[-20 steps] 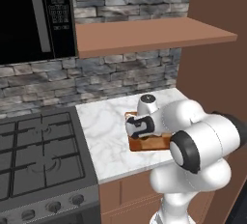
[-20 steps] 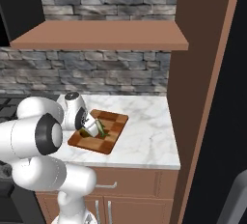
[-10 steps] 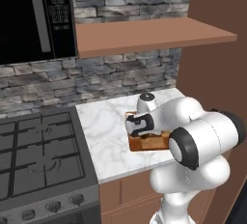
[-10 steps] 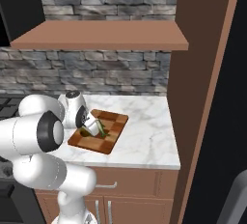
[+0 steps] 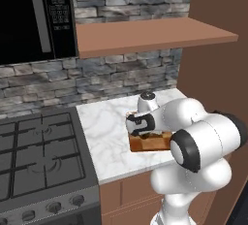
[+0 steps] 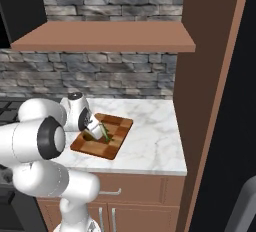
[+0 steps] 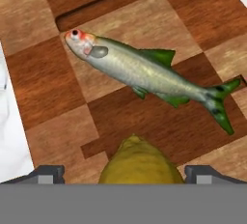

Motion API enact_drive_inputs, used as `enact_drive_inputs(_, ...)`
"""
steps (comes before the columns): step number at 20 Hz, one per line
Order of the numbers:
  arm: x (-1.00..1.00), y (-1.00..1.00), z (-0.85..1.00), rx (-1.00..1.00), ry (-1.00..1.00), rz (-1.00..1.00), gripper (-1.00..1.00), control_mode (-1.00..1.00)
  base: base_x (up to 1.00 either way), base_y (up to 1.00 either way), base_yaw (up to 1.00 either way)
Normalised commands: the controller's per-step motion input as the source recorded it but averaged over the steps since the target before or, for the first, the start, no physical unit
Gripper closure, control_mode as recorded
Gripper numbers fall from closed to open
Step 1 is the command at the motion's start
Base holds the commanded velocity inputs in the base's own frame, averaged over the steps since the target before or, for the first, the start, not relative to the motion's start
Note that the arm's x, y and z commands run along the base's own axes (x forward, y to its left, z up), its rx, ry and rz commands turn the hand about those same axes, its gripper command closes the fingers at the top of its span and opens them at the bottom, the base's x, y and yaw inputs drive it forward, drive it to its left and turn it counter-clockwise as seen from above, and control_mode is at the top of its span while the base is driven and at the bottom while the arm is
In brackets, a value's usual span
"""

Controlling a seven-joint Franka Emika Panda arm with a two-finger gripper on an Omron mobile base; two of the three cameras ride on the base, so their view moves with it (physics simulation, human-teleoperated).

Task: Retrieve a lemon from the fridge and place it on the cutting board with the fish.

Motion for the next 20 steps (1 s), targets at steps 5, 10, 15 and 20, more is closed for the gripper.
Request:
enact_drive_inputs(5,-0.01,-0.13,0.38,-0.07,0.06,0.0,-1.0,-1.0,0.0,0.0,0.0)
enact_drive_inputs(10,-0.14,-0.15,0.53,-0.07,0.13,-0.01,-1.0,-1.0,0.0,0.0,0.0)
enact_drive_inputs(15,-0.16,-0.16,0.27,-0.04,0.11,0.0,-1.0,-1.0,0.0,0.0,0.0)
enact_drive_inputs(20,-0.35,-0.32,0.06,0.04,0.04,-0.05,-1.0,-1.0,0.0,0.0,0.0)
